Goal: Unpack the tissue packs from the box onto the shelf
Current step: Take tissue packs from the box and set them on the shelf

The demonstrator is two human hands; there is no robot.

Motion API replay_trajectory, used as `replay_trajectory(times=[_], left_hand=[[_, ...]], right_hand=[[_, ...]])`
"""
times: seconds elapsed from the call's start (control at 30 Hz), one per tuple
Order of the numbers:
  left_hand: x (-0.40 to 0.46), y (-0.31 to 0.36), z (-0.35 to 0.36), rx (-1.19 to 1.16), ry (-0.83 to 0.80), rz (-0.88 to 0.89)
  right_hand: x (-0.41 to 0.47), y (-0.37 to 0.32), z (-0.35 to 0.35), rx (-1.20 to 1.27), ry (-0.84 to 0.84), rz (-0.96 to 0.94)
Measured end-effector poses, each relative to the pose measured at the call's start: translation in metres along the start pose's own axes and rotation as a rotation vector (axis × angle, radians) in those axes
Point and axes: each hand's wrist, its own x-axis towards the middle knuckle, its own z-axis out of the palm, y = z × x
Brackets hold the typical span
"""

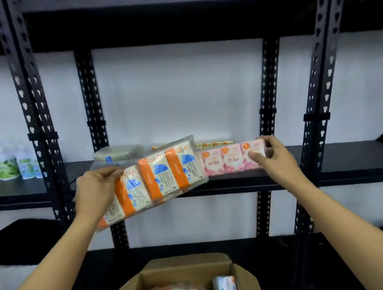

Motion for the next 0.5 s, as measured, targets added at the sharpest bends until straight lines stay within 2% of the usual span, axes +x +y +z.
replay_trajectory(times=[0.2,0.33,0.5], left_hand=[[0.057,0.009,0.022,-0.019,0.108,-0.074],[0.091,-0.003,0.039,-0.003,0.121,-0.122],[0.127,-0.023,0.051,0.211,0.134,-0.107]], right_hand=[[0.045,0.006,0.022,-0.006,0.077,-0.010],[0.083,0.022,0.056,-0.028,0.077,-0.016],[0.128,0.051,0.107,-0.066,0.040,0.011]])
